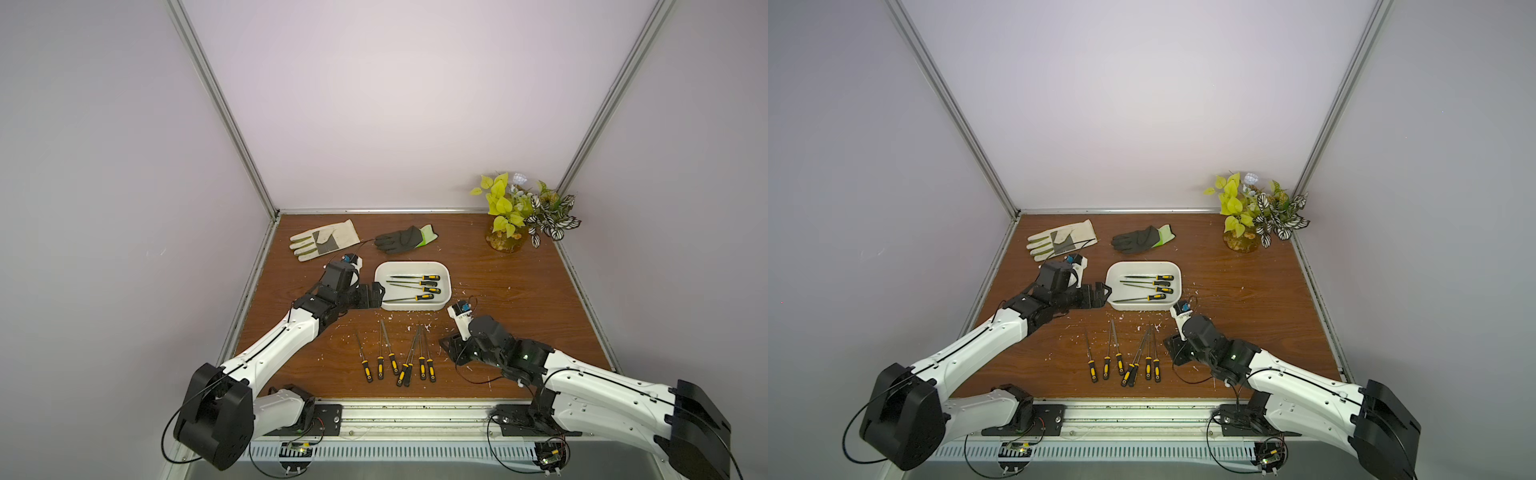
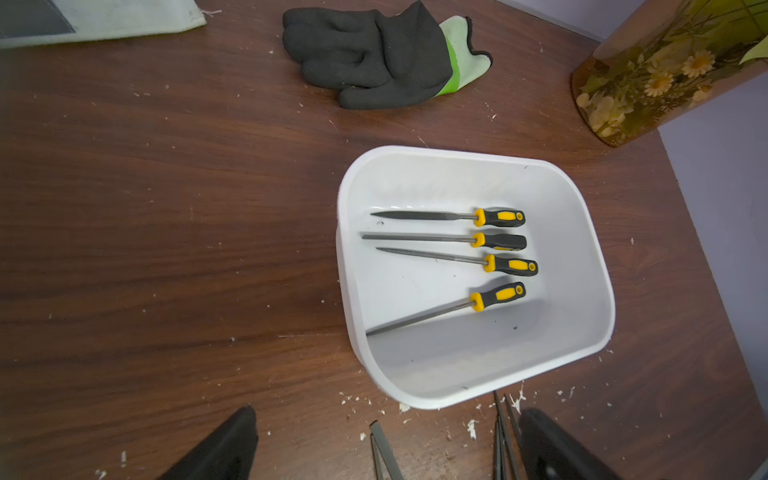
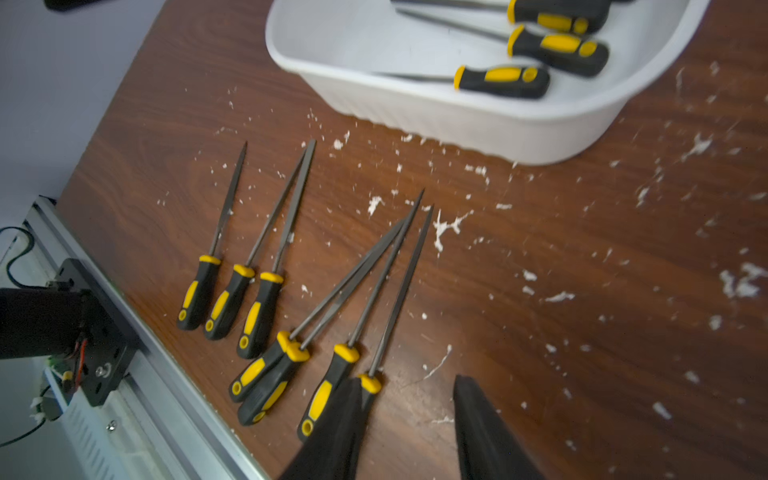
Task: Put the file tool into the storage box
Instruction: Place the file tool in the storage box, then pick up the file tool from the center of the board.
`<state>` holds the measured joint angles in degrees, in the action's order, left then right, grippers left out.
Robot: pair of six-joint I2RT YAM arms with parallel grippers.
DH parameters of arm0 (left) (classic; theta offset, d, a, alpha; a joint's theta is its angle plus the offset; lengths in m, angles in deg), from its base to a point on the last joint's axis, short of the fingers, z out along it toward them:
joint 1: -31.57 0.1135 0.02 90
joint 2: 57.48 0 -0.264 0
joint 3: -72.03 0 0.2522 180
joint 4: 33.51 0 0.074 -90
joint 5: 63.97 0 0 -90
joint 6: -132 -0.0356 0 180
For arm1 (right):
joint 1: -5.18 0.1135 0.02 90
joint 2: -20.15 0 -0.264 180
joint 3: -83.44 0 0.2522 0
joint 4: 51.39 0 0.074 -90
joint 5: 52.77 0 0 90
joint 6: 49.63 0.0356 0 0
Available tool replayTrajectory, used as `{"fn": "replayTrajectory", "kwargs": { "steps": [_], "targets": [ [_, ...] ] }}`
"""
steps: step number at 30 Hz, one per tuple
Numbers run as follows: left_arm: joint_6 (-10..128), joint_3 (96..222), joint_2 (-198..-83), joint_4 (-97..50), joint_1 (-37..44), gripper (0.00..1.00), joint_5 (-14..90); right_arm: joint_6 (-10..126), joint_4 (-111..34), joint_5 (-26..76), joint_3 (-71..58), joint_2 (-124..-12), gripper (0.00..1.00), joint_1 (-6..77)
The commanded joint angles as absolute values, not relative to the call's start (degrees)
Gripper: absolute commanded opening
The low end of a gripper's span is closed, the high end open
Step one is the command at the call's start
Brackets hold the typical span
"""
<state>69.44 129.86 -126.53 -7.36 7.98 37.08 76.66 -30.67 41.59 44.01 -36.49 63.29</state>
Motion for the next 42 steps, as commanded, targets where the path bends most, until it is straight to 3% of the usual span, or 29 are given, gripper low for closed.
{"fn": "replayTrajectory", "kwargs": {
  "steps": [1,6,13,30,42],
  "targets": [
    [66.0,131.6,-124.8,-3.5,8.6,1.0,36.2,84.4,-32.9,45.4,43.9,-39.1,0.42,68.5],
    [66.1,130.1,-121.7,-4.3,8.8,1.0,34.0,87.9,-31.6,48.4,42.5,-44.1,0.44,74.9],
    [67.8,129.2,-122.0,-6.5,8.9,1.0,34.9,88.6,-27.3,51.3,38.1,-50.1,0.56,78.6],
    [68.2,128.5,-121.8,-6.6,8.9,1.0,36.8,91.3,-14.4,60.1,29.5,-62.3,0.52,83.4],
    [68.2,128.5,-121.8,-6.8,8.9,1.0,36.9,91.0,-18.4,60.7,33.9,-58.0,0.45,83.4]
  ]
}}
